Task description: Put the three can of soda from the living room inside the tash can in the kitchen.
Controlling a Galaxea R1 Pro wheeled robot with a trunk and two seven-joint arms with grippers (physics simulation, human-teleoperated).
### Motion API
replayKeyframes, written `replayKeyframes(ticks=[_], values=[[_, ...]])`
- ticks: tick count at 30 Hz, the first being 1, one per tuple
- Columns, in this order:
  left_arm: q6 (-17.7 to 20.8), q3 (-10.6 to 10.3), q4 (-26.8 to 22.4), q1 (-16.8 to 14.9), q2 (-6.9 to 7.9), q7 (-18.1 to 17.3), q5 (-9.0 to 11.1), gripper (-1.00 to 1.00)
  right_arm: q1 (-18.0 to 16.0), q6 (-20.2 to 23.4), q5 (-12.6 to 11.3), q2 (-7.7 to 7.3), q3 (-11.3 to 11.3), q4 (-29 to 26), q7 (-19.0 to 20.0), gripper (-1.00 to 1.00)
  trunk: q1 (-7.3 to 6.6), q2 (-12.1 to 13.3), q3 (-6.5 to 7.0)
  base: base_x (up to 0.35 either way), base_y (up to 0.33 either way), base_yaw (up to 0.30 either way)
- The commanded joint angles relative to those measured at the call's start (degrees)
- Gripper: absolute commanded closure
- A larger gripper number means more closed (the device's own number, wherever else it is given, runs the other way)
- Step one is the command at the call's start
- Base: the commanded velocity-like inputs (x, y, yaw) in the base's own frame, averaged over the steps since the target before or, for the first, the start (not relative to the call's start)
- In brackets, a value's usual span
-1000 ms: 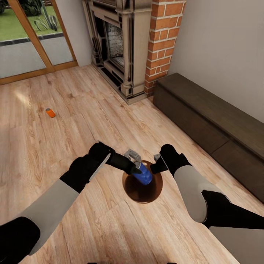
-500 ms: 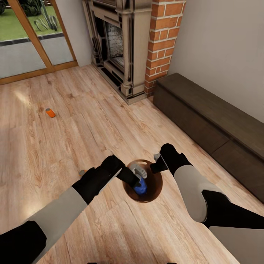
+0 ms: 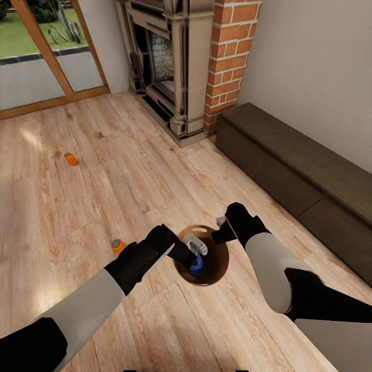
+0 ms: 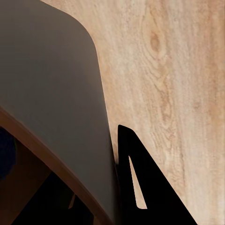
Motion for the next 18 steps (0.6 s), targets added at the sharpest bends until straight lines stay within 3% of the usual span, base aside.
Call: replayKeyframes(ticks=[1,6,7,18], values=[[-0.4,0.0,0.0,0.0,0.04,0.4,-2.3,1.0,0.0,0.3,-1.5,0.01,0.0,0.1,0.3,1.0,0.0,0.0,0.0,0.0,0.0,0.0],[-0.5,0.0,0.1,0.0,0.01,0.4,-2.3,1.0,0.0,0.3,-1.6,0.01,0.0,0.1,0.3,1.0,0.0,0.0,0.0,0.0,0.0,0.0],[-0.5,0.0,0.1,0.0,-0.01,0.4,-2.3,-1.0,0.0,0.3,-1.7,0.01,0.0,0.1,0.3,1.0,0.0,0.0,0.0,0.0,0.0,0.0],[-0.5,0.1,-0.1,0.0,0.1,0.4,-1.9,-1.0,0.1,0.3,-1.8,0.01,0.0,0.1,0.3,1.0,0.0,0.0,0.0,0.0,0.0,0.0]])
